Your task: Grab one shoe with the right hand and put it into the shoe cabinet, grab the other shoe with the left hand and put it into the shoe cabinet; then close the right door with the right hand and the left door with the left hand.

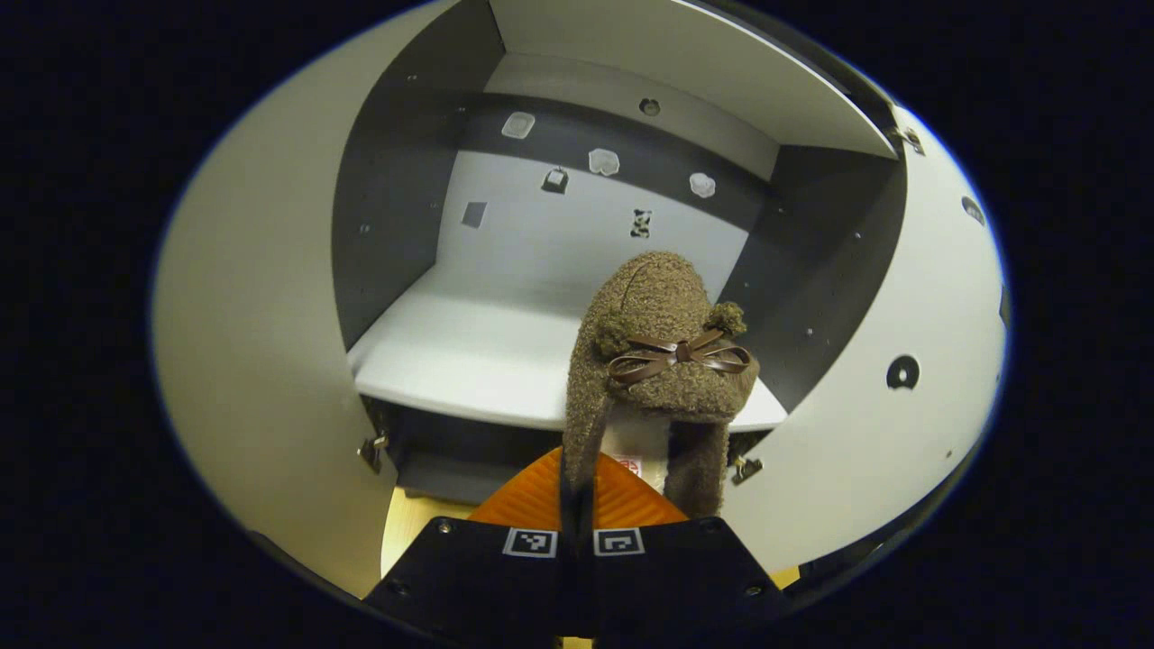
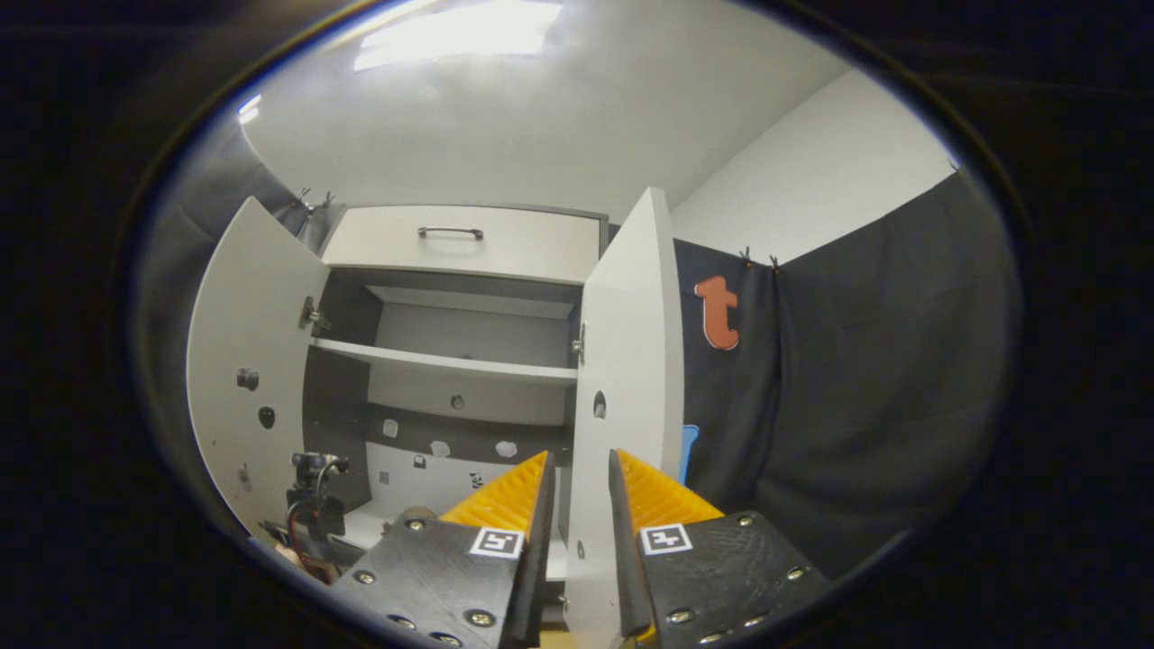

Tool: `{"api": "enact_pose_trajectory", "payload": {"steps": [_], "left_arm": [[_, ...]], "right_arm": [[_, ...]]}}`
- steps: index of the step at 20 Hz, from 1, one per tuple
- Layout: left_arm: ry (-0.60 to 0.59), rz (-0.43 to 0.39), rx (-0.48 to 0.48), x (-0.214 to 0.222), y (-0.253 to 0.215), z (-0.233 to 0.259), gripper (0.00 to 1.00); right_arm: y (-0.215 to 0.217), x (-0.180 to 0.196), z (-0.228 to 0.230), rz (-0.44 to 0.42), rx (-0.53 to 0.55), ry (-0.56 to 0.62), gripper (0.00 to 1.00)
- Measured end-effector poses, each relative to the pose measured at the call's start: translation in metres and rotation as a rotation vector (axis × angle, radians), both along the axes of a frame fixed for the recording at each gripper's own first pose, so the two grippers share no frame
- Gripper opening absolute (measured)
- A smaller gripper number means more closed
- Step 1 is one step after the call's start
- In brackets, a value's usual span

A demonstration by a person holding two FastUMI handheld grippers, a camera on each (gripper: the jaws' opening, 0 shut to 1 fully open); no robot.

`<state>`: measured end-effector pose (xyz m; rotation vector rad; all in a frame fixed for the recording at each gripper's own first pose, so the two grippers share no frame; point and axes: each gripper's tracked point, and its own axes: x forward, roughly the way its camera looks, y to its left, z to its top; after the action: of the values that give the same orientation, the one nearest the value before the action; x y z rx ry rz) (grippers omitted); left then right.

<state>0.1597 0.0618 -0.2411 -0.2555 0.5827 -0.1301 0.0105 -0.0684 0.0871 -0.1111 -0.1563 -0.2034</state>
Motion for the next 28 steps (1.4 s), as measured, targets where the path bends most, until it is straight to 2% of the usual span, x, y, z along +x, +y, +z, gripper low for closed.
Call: {"api": "enact_pose_trajectory", "payload": {"steps": [9, 10, 11, 14, 15, 16, 21, 22, 23, 24, 26, 27, 28], "left_arm": [[0.001, 0.042, -0.001, 0.094, 0.000, 0.005, 0.01], [0.003, 0.044, 0.000, 0.101, 0.000, 0.002, 0.01], [0.002, 0.046, 0.004, 0.108, 0.000, 0.001, 0.01], [0.017, 0.044, 0.017, 0.122, -0.001, -0.005, 0.01], [0.017, 0.045, 0.024, 0.126, 0.000, -0.006, 0.01], [0.015, 0.046, 0.030, 0.129, 0.000, -0.005, 0.01], [0.036, 0.036, 0.063, 0.138, 0.001, -0.010, 0.01], [0.040, 0.028, 0.069, 0.139, 0.000, -0.010, 0.04], [0.037, 0.017, 0.073, 0.139, -0.003, -0.009, 0.07], [0.032, 0.012, 0.080, 0.140, -0.004, -0.008, 0.16], [0.014, -0.004, 0.081, 0.140, -0.008, -0.001, 0.26], [0.011, -0.008, 0.081, 0.140, -0.009, 0.002, 0.37], [0.009, -0.010, 0.083, 0.141, -0.010, 0.003, 0.39]], "right_arm": [[-0.025, -0.027, 0.003, -0.096, -0.037, 0.000, 0.33], [-0.027, -0.030, 0.003, -0.107, -0.040, 0.001, 0.29], [-0.030, -0.032, 0.003, -0.118, -0.044, 0.000, 0.33], [-0.035, -0.038, 0.003, -0.145, -0.049, -0.002, 0.32], [-0.036, -0.039, 0.002, -0.149, -0.047, 0.001, 0.29], [-0.037, -0.040, 0.001, -0.153, -0.043, 0.005, 0.33], [-0.043, -0.039, -0.005, -0.164, -0.018, 0.014, 0.33], [-0.044, -0.039, -0.006, -0.163, -0.013, 0.017, 0.29], [-0.045, -0.038, -0.008, -0.162, -0.008, 0.019, 0.33], [-0.046, -0.038, -0.008, -0.161, -0.006, 0.019, 0.33], [-0.049, -0.039, -0.009, -0.165, -0.003, 0.018, 0.33], [-0.050, -0.039, -0.010, -0.165, 0.000, 0.018, 0.33], [-0.051, -0.040, -0.011, -0.165, 0.002, 0.018, 0.33]]}}
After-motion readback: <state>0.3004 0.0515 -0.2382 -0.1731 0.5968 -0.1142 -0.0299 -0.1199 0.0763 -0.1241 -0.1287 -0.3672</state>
